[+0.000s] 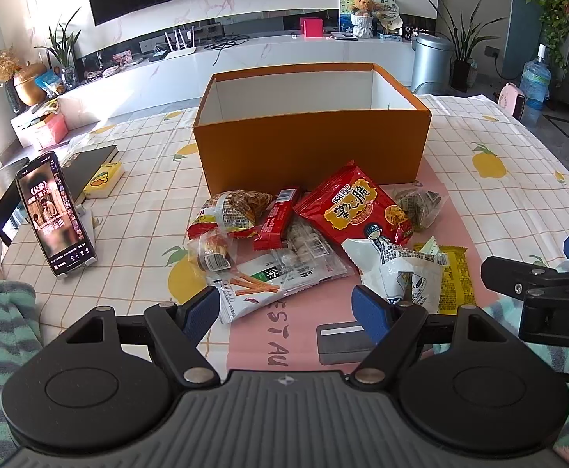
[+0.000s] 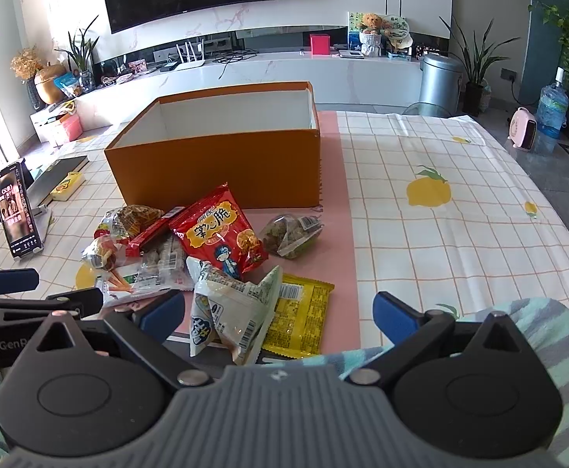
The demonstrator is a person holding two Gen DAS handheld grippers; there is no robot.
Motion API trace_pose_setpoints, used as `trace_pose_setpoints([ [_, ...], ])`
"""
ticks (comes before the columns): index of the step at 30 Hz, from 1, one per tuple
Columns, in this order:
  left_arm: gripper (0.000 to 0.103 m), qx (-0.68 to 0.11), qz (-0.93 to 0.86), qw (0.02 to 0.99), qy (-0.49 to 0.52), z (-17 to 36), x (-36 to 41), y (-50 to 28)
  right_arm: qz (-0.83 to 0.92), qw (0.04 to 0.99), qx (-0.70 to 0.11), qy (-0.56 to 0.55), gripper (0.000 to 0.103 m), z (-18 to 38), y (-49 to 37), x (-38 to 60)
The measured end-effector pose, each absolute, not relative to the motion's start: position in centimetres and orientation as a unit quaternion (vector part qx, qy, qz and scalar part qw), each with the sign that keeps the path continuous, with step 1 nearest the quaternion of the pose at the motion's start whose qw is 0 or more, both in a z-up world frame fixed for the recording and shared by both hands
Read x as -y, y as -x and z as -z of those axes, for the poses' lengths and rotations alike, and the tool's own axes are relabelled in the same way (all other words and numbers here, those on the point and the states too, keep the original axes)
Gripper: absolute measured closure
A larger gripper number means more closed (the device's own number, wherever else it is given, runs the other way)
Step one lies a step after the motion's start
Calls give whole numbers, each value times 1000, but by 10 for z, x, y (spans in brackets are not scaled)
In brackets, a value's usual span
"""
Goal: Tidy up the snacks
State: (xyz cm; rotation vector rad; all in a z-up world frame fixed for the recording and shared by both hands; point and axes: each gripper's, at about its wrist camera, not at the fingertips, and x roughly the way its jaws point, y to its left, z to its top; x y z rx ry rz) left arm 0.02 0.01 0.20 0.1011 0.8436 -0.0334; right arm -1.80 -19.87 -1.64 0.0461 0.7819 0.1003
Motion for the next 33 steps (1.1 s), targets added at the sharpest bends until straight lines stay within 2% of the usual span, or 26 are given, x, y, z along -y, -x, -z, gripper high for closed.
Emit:
trace_pose_setpoints([
  [28, 13, -404, 41, 913, -46, -2, 0, -1, -57, 920, -387, -8, 4, 20, 12, 192],
  [33, 16, -402, 49, 913, -42, -1, 0, -2, -60, 919, -390, -11, 4, 23, 10, 193],
])
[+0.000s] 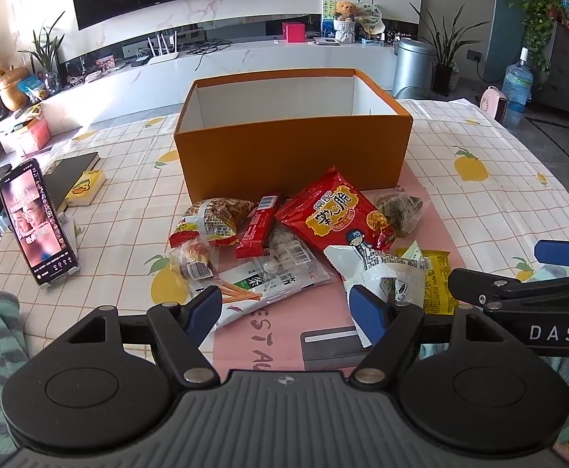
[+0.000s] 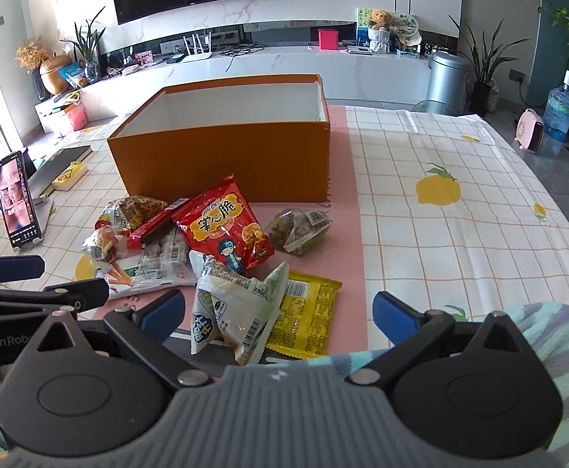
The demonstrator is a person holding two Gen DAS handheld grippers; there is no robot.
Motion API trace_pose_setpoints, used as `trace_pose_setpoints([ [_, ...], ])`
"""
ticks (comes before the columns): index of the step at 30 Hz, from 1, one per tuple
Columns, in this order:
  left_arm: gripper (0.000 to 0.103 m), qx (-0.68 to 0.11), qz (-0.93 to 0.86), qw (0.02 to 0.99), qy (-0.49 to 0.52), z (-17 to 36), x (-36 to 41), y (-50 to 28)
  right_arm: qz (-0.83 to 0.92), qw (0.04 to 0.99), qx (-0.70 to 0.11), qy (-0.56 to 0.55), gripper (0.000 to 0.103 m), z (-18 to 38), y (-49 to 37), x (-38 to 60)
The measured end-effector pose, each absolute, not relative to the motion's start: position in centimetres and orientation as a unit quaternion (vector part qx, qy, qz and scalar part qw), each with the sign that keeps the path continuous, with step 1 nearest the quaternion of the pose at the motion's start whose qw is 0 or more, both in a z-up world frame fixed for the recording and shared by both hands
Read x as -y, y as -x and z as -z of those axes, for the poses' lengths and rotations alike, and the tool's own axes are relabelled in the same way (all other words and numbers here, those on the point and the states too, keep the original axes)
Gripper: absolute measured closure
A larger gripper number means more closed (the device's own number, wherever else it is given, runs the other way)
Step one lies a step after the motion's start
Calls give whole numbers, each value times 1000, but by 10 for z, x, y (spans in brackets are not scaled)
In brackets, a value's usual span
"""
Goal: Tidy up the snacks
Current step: 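Grasp the white-blue chip bag with left tool while right tool grasps yellow packet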
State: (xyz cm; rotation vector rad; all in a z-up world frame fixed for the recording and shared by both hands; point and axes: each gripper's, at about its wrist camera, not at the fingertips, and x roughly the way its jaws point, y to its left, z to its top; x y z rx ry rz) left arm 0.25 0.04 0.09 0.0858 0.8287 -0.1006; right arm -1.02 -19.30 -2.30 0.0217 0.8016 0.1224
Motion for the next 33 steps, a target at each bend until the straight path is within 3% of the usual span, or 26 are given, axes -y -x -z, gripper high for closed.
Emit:
trace_pose_setpoints([
  [6, 26, -417, 73, 906, -27, 6, 0, -7, -67, 919, -389, -4, 5, 29, 7, 195],
  [8, 33, -420, 88, 903, -16, 9, 1, -7, -67, 919, -389, -4, 15, 33, 5, 198],
  [11, 40, -425, 117, 897, -9, 16, 7, -9, -75, 913, -400, -14, 23, 41, 1, 205],
  [17, 40, -432, 156, 888, 13, 31, 20, -18, -76, 901, -427, -31, 41, 61, -9, 215],
  [20, 39, -436, 160, 884, 44, 36, 22, -27, -70, 894, -441, -42, 42, 72, -16, 221],
  [23, 28, -436, 163, 882, 71, 40, 25, -35, -63, 888, -453, -53, 42, 81, -23, 227],
  [26, 24, -442, 158, 879, 84, 47, 30, -46, -68, 887, -454, -42, 40, 87, -29, 225],
  [33, 24, -473, 141, 864, 99, 68, 36, -69, -89, 879, -466, -45, 36, 101, -44, 222],
])
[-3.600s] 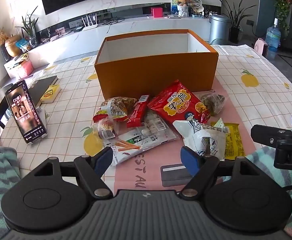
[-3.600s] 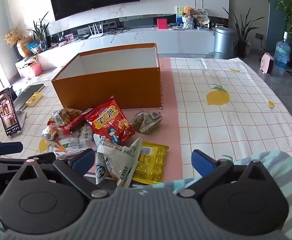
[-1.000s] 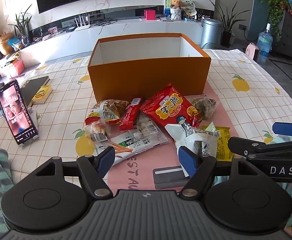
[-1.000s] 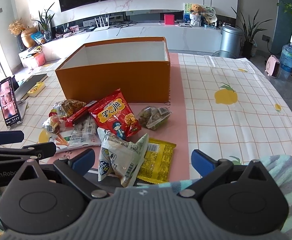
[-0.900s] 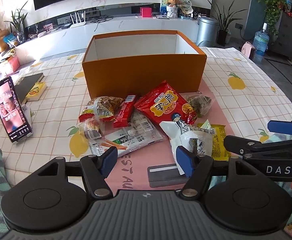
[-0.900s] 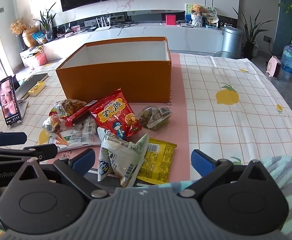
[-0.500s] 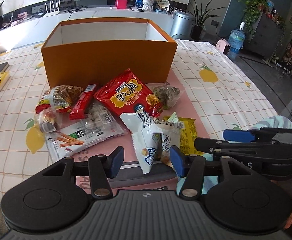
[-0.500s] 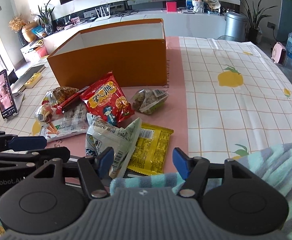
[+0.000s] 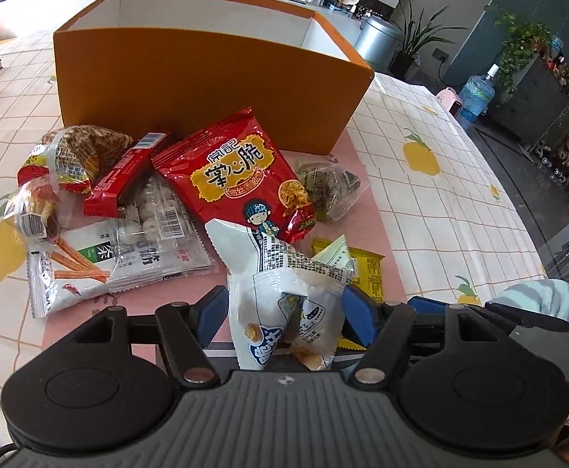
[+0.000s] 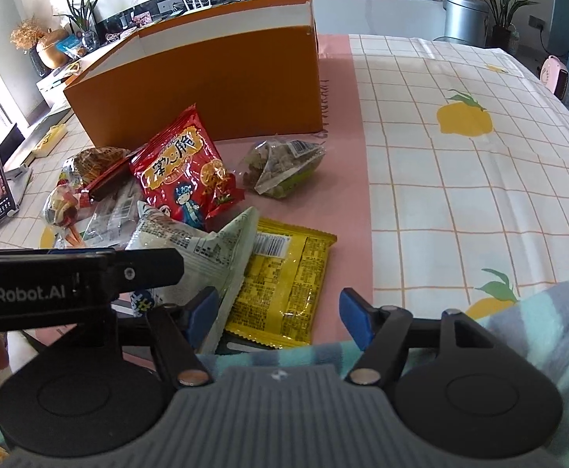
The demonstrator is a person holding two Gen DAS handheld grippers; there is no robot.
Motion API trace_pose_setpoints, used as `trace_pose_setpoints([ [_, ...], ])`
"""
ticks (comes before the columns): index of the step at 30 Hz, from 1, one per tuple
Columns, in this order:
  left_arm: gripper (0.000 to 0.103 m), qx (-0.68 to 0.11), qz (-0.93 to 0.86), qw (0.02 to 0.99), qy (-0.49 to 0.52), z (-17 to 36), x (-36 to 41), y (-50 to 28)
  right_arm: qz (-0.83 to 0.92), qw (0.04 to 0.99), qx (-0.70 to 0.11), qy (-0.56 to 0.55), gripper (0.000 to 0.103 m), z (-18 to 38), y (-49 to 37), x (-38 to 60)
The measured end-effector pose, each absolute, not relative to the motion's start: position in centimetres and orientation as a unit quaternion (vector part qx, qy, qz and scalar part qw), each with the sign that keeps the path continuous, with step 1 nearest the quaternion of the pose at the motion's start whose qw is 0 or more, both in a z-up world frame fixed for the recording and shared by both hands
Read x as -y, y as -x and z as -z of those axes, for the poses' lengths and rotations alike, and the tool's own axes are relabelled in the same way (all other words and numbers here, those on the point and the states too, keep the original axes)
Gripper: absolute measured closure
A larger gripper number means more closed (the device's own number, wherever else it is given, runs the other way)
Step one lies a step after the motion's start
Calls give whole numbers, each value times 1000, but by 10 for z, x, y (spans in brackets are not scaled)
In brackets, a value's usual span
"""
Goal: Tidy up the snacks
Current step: 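Grasp the white-blue chip bag with left tool while right tool grasps yellow packet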
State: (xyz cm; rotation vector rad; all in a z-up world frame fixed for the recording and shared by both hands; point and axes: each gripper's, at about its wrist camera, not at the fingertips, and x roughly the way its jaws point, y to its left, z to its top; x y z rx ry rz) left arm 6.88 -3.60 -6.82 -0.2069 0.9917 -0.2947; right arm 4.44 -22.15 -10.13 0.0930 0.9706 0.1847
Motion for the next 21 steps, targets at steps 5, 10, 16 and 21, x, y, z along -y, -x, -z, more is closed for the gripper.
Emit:
trace_pose_setpoints([
  [5, 23, -483, 144, 857, 110, 79, 34, -76, -97, 874, -472, -56, 36, 110, -53, 223],
  [10, 42, -483, 135, 859, 104, 80, 31, -80, -103, 867, -481, -74, 32, 117, -60, 222],
  [16, 53, -469, 121, 871, 75, 70, 29, -74, -113, 870, -475, -75, 20, 120, -62, 212],
  [21, 55, -448, 105, 885, 62, 55, 19, -65, -112, 871, -471, -88, 18, 121, -67, 210],
])
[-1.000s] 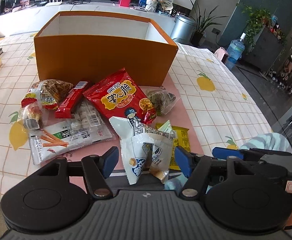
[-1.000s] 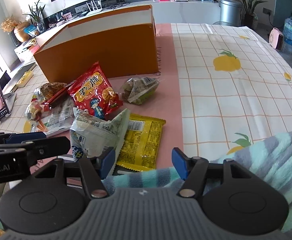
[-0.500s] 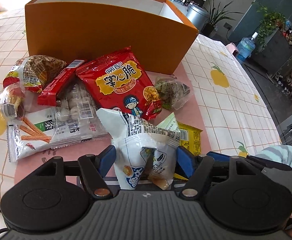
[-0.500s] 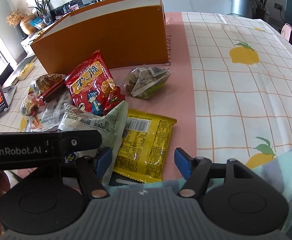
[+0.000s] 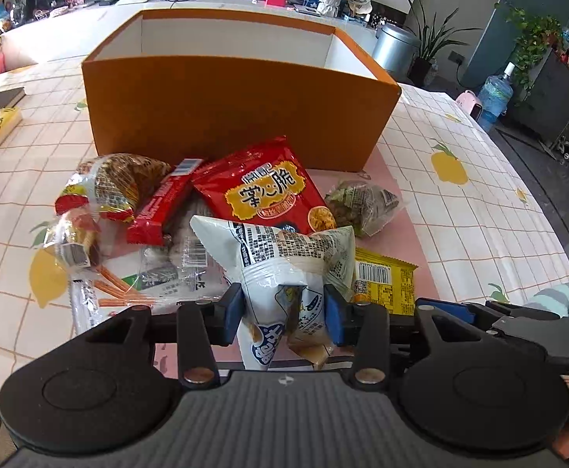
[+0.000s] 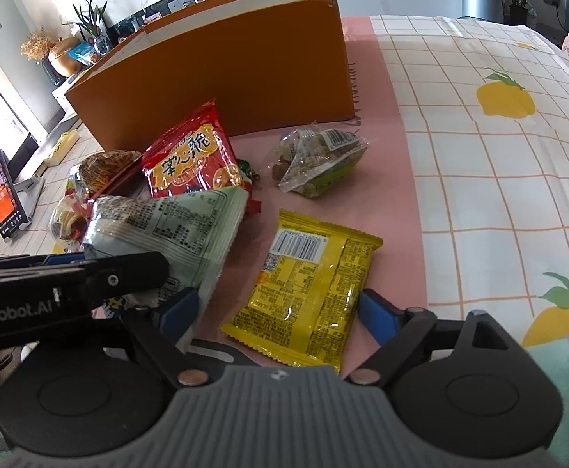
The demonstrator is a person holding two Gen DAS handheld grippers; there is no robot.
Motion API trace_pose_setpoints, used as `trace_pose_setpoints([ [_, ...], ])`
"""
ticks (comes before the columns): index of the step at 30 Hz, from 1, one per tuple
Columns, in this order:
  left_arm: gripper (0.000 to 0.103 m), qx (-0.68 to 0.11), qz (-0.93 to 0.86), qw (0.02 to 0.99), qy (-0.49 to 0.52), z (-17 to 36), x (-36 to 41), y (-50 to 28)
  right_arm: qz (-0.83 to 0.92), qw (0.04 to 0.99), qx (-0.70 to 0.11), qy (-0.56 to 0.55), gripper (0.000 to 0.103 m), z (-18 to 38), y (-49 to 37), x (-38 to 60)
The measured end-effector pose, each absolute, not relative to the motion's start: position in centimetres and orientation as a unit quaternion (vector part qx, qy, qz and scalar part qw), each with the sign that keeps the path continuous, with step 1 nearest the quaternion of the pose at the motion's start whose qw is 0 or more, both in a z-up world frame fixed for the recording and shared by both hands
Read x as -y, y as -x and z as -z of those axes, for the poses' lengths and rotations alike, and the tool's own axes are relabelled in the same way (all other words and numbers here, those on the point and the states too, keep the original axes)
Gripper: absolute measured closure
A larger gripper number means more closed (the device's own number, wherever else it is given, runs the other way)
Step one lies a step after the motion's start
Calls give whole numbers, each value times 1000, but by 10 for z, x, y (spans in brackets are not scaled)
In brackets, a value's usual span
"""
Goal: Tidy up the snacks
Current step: 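Grasp the white-blue chip bag with left tool while right tool grasps yellow packet, then carry both bags into the orange box and open both tools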
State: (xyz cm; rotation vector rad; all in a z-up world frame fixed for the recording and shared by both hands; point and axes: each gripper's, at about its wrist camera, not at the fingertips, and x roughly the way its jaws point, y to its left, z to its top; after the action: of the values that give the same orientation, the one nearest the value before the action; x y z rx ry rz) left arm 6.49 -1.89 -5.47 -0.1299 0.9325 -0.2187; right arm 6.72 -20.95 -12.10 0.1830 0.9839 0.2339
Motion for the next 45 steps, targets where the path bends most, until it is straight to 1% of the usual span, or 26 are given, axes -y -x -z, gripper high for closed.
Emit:
trace_pose_setpoints([
  [4, 55, -434, 104, 892, 71, 43, 9, -62, -96, 871, -469, -106, 20, 120, -70, 215],
  [6, 55, -427, 105, 895, 71, 38, 9, -63, -89, 873, -470, -91, 20, 120, -72, 209],
  [9, 55, -419, 109, 898, 74, 35, 9, -62, -78, 881, -463, -62, 23, 121, -74, 199],
  [11, 55, -416, 110, 900, 76, 32, 9, -61, -71, 885, -458, -42, 33, 121, -74, 195],
  [12, 55, -414, 110, 900, 76, 31, 9, -60, -67, 887, -456, -34, 36, 121, -73, 194],
  [13, 55, -413, 110, 901, 75, 30, 9, -60, -64, 889, -453, -26, 43, 121, -72, 193],
  [17, 55, -421, 98, 899, 69, 27, 7, -58, -67, 891, -449, -21, 51, 121, -69, 194],
  [24, 55, -420, 86, 902, 53, 16, 2, -47, -61, 898, -434, -33, 52, 102, -55, 204],
  [32, 55, -390, 93, 916, 27, -18, -3, -51, -95, 919, -381, -29, 52, 44, -49, 203],
  [38, 55, -368, 97, 925, 3, -44, -10, -73, -134, 927, -349, -4, 52, -1, -75, 192],
  [45, 55, -355, 96, 930, -27, -61, -15, -117, -178, 925, -336, 6, 52, -42, -129, 174],
])
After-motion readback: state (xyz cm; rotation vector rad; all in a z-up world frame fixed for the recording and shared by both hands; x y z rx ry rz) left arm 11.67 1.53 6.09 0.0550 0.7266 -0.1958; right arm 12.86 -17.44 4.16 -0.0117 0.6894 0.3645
